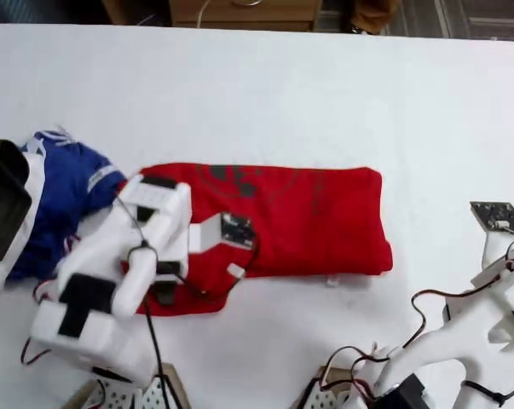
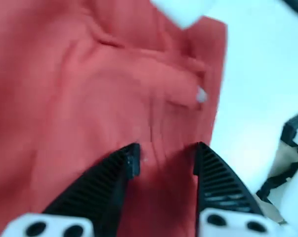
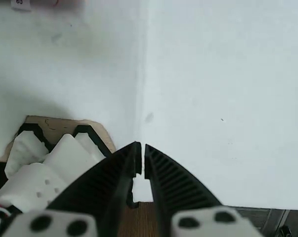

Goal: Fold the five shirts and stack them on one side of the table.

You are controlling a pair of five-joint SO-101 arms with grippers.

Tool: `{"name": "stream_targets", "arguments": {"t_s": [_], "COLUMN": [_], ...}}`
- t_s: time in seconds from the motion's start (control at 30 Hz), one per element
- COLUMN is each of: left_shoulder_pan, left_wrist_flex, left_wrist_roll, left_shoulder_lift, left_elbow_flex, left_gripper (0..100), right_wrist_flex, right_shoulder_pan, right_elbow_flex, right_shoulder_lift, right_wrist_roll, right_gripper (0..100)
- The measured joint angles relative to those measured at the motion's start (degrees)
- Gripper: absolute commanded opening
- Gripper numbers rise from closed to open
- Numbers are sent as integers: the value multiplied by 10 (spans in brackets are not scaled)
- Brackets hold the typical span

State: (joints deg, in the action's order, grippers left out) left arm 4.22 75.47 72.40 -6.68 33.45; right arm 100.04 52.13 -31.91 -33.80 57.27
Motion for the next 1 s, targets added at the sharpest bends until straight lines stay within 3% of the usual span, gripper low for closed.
{"name": "stream_targets", "arguments": {"t_s": [0.13, 0.8, 1.0], "left_shoulder_pan": [-1, 1, 1], "left_wrist_flex": [7, 40, 62], "left_wrist_roll": [-8, -128, -149], "left_shoulder_lift": [-24, 25, 25], "left_elbow_flex": [-25, -159, -175], "left_gripper": [24, 27, 27], "right_wrist_flex": [0, 0, 0], "right_shoulder_pan": [-1, 0, -38], "right_elbow_flex": [13, 14, 14], "right_shoulder_lift": [0, 0, 0], "right_wrist_roll": [0, -20, -40], "right_gripper": [20, 20, 20]}}
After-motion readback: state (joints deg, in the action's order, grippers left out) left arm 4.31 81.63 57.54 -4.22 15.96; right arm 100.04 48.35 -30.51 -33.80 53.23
